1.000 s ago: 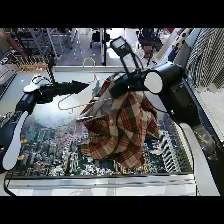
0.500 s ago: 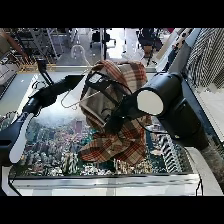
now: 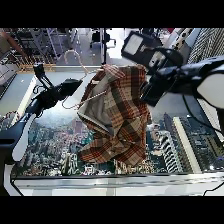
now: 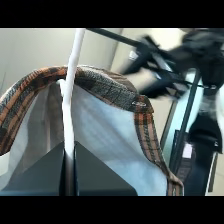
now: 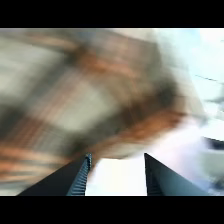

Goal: Fold the clothes and pants, and hang the long-sleeved shirts on hangers.

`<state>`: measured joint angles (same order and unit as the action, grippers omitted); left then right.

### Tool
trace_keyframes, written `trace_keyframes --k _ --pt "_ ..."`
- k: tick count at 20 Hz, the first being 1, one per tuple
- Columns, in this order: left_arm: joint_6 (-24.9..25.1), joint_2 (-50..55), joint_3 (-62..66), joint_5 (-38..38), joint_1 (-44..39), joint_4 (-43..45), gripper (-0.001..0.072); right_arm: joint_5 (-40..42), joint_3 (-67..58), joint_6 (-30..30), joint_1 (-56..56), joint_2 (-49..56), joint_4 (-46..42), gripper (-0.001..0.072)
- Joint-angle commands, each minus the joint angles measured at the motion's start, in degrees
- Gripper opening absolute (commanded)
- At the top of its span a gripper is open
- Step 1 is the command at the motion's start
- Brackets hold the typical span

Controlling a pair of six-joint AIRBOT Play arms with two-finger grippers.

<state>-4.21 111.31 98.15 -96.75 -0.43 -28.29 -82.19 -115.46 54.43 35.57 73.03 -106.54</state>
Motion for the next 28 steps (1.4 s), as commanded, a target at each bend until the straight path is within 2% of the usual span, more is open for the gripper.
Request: trace_keyframes --k 1,2,4,6,9,10,11,13,14,15,16,17,18,19,21,24,26,28 --pt "0.8 0.1 0.0 -1.0 -0.1 0.0 0.0024 13.3 3.2 -8.3 -8.2 2.8 4.3 0.0372" --pt "0.8 0.1 0.0 -1.0 -0.1 0.0 0.0025 15.8 3.4 -12.3 -9.2 5.2 8.2 0.0373" --pt "0.8 0.1 0.0 -1.0 -0.1 0.0 0.0025 24.6 3.4 -19.7 -9.4 10.0 13.0 0.0511" --pt "0.8 0.1 0.0 -1.0 -0.3 0.0 0.0025 33.1 3.4 -23.9 -8.7 14.1 13.8 0.0525" --pt "0.8 0.1 0.0 -0.9 -1.0 0.0 0.0025 37.4 3.4 -24.2 -7.9 18.2 16.3 0.0521" --pt "0.8 0.1 0.0 -0.7 -1.3 0.0 0.0025 37.4 3.4 -24.2 -7.7 18.9 17.9 0.0491" --pt "0.8 0.1 0.0 -0.3 -1.7 0.0 0.0025 37.4 3.4 -24.7 -7.2 19.5 19.1 0.038" --pt "0.8 0.0 0.0 1.2 -2.3 0.0 0.0025 36.7 3.4 -24.6 -6.6 19.5 19.5 0.0104" --pt "0.6 0.0 0.0 2.7 -2.5 -0.1 0.0027 35.9 3.3 -24.5 -6.4 19.1 19.6 0.0029" --pt "0.3 0.0 0.0 3.9 -2.5 0.0 0.0049 34.2 3.3 -24.5 -6.3 18.6 19.5 0.0028" --pt "0.4 0.0 0.0 4.9 -2.2 0.2 0.019 32.2 3.2 -24.5 -6.3 18.2 19.3 0.0027" --pt "-1.1 -0.2 0.0 6.7 -1.5 1.7 0.0483 29.4 3.3 -24.3 -6.3 17.6 18.8 0.0027" --pt "-6.0 -0.9 0.0 9.6 -0.3 5.8 0.0617 26.4 3.3 -23.4 -6.3 17.1 17.2 0.0026" --pt "-9.6 -1.8 0.0 11.5 1.1 12.0 0.0635 23.3 3.3 -23.1 -6.3 16.8 15.8 0.0026" --pt "-13.0 -4.8 0.0 13.8 4.4 23.8 0.0635 17.7 3.3 -22.8 -6.3 16.6 14.3 0.0025" --pt "-19.9 -11.2 0.0 20.8 9.0 34.0 0.0629 16.1 3.3 -14.4 -6.3 16.6 12.9 0.0024" --pt "-33.4 -16.8 0.0 26.8 11.2 44.8 0.0609 16.1 3.3 -7.8 -6.3 16.6 9.8 0.0024" --pt "-49.0 -22.3 0.0 26.5 12.4 55.7 0.0609 15.5 3.2 1.8 -6.3 16.6 1.9 0.0024"
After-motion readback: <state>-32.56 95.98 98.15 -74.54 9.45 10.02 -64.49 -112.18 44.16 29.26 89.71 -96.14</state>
